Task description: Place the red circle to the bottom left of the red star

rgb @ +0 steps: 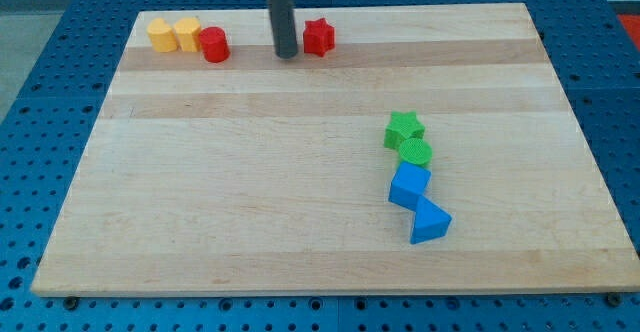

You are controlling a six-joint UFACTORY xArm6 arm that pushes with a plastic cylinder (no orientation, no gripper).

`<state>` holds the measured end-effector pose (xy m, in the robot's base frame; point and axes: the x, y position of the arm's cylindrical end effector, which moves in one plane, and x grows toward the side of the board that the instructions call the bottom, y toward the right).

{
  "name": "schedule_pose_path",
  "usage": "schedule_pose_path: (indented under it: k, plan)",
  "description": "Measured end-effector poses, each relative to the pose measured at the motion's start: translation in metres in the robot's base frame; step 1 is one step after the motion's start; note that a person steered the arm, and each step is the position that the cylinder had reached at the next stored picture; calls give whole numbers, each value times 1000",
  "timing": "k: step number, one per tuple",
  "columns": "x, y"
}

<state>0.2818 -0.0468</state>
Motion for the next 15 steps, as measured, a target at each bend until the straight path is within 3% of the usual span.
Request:
schedule_pose_path:
  k: [1,3,4,5,6,7,8,10,11,14,15]
  plan:
    - [-22,46]
    - [-21,56]
    - [36,6]
    - [68,-90]
    - [67,-188]
    - [45,-218]
    - [16,-213]
    - [-40,-131]
    - [-48,-103]
    - [-7,-165]
    - [10,-154]
